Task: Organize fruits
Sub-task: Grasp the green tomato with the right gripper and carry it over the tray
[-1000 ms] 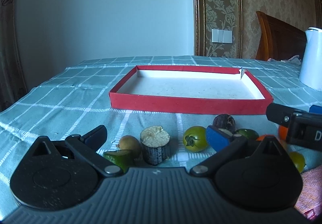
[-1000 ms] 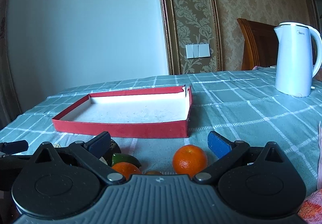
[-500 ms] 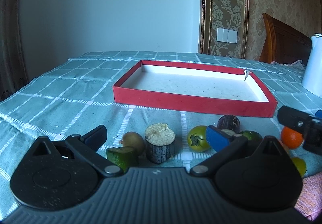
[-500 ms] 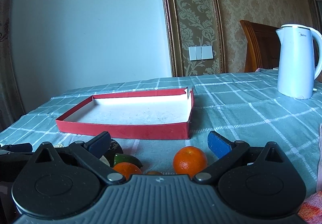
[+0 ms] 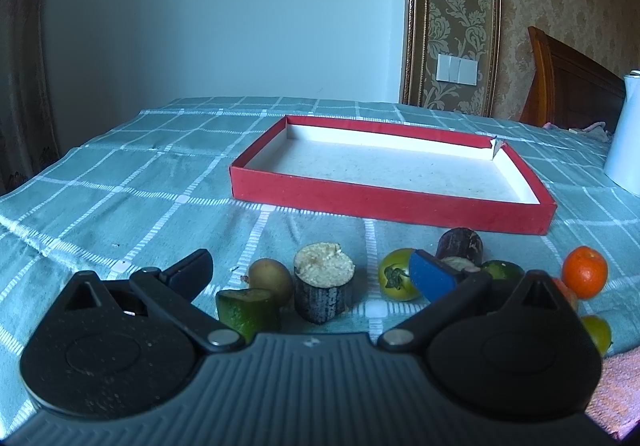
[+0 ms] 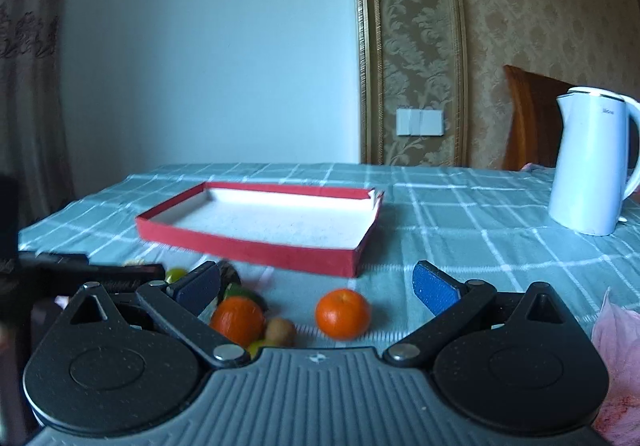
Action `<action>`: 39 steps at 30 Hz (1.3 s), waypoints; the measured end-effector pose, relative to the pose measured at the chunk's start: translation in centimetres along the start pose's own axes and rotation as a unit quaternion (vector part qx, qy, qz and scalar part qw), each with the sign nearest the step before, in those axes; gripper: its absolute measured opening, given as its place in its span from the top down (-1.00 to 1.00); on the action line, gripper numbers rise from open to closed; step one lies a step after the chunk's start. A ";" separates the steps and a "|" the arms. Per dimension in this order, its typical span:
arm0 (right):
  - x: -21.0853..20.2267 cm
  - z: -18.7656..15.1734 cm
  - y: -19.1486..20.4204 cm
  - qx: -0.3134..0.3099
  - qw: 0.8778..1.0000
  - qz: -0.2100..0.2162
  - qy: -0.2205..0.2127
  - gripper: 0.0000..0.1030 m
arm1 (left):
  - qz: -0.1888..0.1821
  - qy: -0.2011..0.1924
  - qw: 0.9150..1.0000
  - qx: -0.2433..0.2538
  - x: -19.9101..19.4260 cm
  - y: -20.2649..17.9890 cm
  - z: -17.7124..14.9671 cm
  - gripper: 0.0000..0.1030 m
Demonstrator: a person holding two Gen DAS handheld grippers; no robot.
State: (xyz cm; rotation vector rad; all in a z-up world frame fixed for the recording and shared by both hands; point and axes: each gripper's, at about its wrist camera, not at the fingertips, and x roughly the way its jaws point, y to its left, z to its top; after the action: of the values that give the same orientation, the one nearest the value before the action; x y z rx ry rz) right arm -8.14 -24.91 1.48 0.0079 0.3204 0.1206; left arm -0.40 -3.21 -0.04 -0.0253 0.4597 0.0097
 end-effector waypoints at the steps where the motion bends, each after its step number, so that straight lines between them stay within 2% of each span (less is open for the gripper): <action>1: -0.2 -0.2 0.1 -0.005 1.000 0.008 0.005 -1.00 | 0.000 0.001 1.000 -0.001 0.0 0.0 0.0 -1.00; 8: -0.9 -1.7 1.4 -0.039 0.997 0.049 0.039 -0.93 | 0.001 0.001 1.000 -0.001 0.0 0.0 -0.1 -1.00; 11: -0.1 -2.0 1.9 -0.043 0.996 0.055 0.058 -0.62 | 0.002 0.002 1.000 -0.002 0.0 0.1 0.0 -1.00; 13: 0.7 -2.2 2.1 -0.041 0.994 0.060 0.076 -0.27 | 0.003 0.003 1.000 -0.003 0.0 0.1 0.0 -1.00; 16: 1.8 -2.5 2.2 -0.036 0.993 0.060 0.095 0.01 | 0.003 0.003 1.000 -0.003 0.0 0.1 -0.1 -1.00; 20: 2.6 -2.6 2.2 -0.030 0.992 0.054 0.106 0.08 | 0.002 0.004 1.000 -0.003 0.0 0.1 0.0 -1.00; 24: 3.2 -2.7 1.9 -0.024 0.991 0.054 0.120 0.32 | 0.000 0.004 1.000 -0.004 0.0 0.1 -0.1 -1.00; 33: 2.9 -2.4 1.5 -0.011 0.992 0.059 0.115 0.36 | -0.002 0.006 1.000 -0.006 0.0 0.0 -0.2 -1.00; 39: 3.2 1.6 0.2 0.007 0.997 0.048 0.060 0.36 | -0.003 0.007 1.000 -0.005 0.1 -0.1 -0.2 -1.00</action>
State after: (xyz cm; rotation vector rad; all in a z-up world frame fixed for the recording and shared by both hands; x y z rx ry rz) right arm -4.62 -24.32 1.97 0.0294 0.4404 0.2157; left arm -0.41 -3.28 -0.24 -0.0375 0.4732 0.0053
